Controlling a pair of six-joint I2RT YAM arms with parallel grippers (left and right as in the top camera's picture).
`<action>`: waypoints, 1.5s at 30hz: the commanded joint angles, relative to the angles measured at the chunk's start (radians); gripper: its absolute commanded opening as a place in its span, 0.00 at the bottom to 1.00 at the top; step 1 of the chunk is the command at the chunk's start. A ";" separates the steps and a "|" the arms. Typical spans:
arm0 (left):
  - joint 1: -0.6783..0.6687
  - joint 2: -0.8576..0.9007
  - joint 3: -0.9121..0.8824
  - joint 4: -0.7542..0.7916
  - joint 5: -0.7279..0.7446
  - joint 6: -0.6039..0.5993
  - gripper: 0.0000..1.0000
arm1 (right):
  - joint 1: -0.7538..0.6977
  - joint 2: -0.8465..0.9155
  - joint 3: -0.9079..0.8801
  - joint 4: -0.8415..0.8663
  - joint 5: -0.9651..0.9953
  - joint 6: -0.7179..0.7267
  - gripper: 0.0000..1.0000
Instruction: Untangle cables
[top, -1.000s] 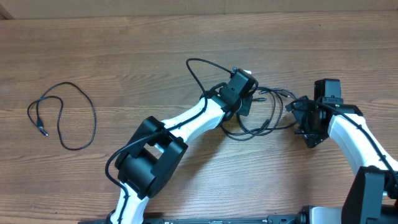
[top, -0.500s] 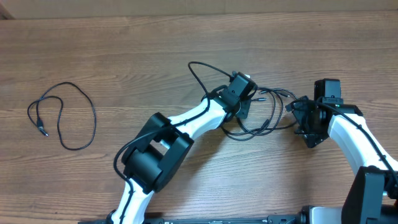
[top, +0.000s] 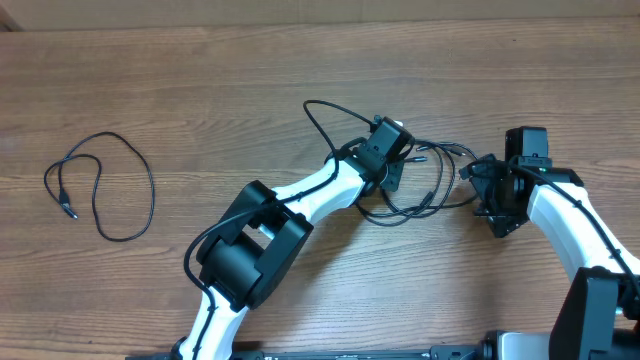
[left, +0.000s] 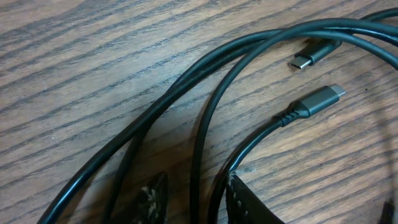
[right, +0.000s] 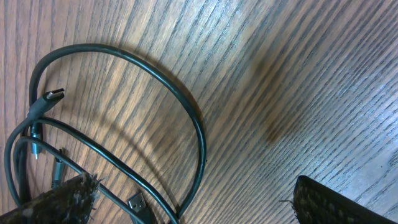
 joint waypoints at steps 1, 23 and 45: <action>-0.006 0.039 -0.008 -0.022 -0.009 0.011 0.33 | -0.001 0.004 0.002 0.006 0.017 0.001 1.00; -0.006 0.039 -0.008 -0.030 -0.009 0.011 0.42 | -0.001 0.004 0.002 0.006 0.017 0.001 1.00; -0.006 0.039 -0.008 -0.075 -0.010 0.011 0.47 | -0.001 0.004 0.002 0.006 0.017 0.001 1.00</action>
